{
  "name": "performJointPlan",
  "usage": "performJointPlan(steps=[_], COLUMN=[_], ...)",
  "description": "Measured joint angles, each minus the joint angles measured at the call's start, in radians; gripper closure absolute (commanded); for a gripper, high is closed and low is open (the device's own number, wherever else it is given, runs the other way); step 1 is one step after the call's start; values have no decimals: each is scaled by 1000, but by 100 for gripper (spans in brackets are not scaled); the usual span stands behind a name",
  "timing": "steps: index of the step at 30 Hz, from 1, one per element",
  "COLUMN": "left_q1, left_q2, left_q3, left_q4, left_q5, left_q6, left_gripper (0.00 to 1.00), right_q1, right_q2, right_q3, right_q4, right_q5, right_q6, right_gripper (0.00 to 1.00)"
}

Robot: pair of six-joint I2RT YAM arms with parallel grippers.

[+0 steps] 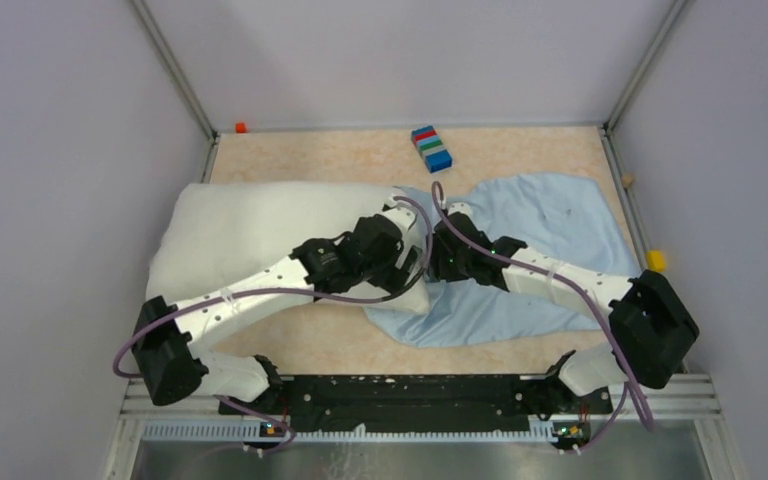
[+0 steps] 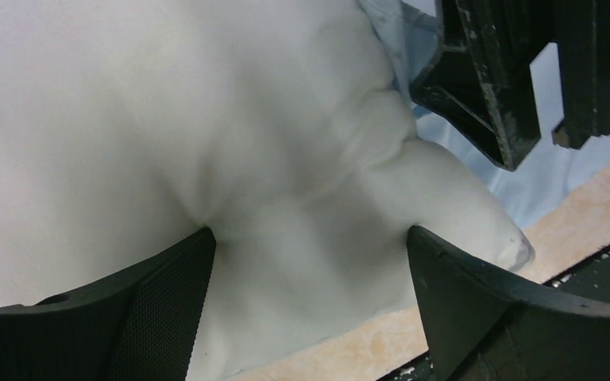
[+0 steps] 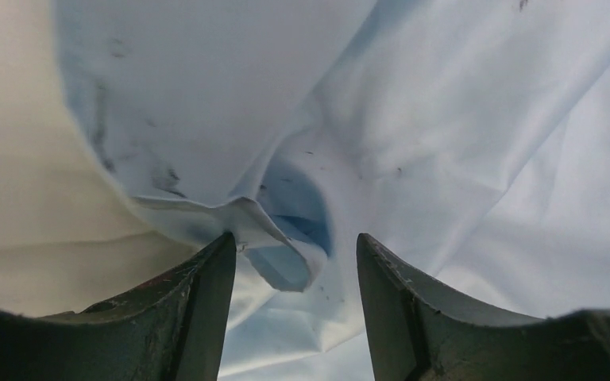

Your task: Put the pillow into the pillowcase

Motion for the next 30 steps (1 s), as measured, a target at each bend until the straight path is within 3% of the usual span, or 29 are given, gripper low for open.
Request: performJointPlan(steps=[5, 7, 9, 15, 18, 20, 25, 30], left_q1=[-10, -10, -9, 9, 23, 31, 46, 55], left_q2=[60, 74, 85, 94, 93, 92, 82, 66], left_q3=[0, 1, 8, 37, 39, 39, 39, 39], left_q4=[8, 16, 24, 36, 47, 55, 67, 77], left_q5=[-120, -150, -166, -171, -155, -147, -122, -105], left_q6=[-77, -87, -91, -86, -83, -80, -72, -68], left_gripper=[73, 89, 99, 100, 100, 100, 100, 100], right_q1=[1, 1, 1, 3, 12, 21, 38, 48], right_q2=[36, 41, 41, 42, 42, 41, 32, 23], right_q3=[-63, -86, -101, -103, -103, -100, -64, -18], right_q4=[0, 0, 0, 8, 5, -3, -29, -55], right_q5=[12, 12, 12, 13, 24, 34, 39, 55], right_q6=[24, 33, 39, 51, 56, 58, 64, 78], right_gripper=[49, 51, 54, 75, 79, 77, 58, 63])
